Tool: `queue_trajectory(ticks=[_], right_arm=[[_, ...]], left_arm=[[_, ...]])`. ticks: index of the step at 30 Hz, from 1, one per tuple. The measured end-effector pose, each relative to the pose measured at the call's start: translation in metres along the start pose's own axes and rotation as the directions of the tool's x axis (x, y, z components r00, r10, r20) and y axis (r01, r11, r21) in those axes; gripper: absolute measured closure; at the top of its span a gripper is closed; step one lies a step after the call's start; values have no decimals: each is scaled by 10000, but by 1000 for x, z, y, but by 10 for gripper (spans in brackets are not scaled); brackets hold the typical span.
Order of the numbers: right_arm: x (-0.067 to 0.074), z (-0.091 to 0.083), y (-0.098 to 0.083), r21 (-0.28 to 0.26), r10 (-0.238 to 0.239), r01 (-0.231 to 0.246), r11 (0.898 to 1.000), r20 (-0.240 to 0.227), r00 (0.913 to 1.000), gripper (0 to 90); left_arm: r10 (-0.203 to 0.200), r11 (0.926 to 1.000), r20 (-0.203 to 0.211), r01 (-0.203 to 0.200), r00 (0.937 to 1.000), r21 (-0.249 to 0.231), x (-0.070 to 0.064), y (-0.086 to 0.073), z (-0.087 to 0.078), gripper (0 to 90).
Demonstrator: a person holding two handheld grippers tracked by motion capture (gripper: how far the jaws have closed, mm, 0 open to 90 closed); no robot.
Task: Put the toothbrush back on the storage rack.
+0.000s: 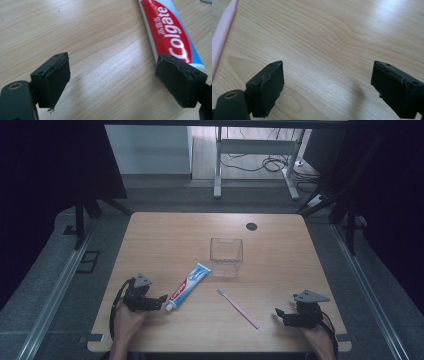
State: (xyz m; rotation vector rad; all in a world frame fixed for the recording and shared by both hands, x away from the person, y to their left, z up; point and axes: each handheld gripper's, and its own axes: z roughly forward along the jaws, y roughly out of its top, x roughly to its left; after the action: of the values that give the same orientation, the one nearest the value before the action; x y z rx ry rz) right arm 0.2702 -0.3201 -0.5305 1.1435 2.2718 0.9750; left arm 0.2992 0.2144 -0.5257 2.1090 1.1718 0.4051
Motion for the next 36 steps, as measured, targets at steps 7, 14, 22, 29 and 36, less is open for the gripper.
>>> queue_trajectory(ticks=[7, 14, 22, 29, 36], right_arm=[[1, 1, 0, -43, -102, 101, 9999, -192, 9998, 96], [4, 2, 1, -19, -281, 281, 9996, -304, 9991, 95], [9, -3, 4, -388, -469, 451, 9982, -476, 9978, 104], [12, -3, 7, -273, -639, 619, 9977, -794, 9948, 101], [14, -6, 12, -124, -507, 495, 9987, -1234, 9911, 74]], left_arm=[[-471, 9982, 77, 474, 9989, -373, 6, -5, -3, 127], [-645, 9971, 508, 664, 9966, -380, 8, -5, -2, 128], [-354, 9987, 431, 369, 9984, -338, 1, -1, -2, 131], [-430, 9982, 351, 444, 9985, -398, 3, -4, -5, 128], [-679, 9957, 398, 702, 9969, -607, 6, -7, -11, 129]])
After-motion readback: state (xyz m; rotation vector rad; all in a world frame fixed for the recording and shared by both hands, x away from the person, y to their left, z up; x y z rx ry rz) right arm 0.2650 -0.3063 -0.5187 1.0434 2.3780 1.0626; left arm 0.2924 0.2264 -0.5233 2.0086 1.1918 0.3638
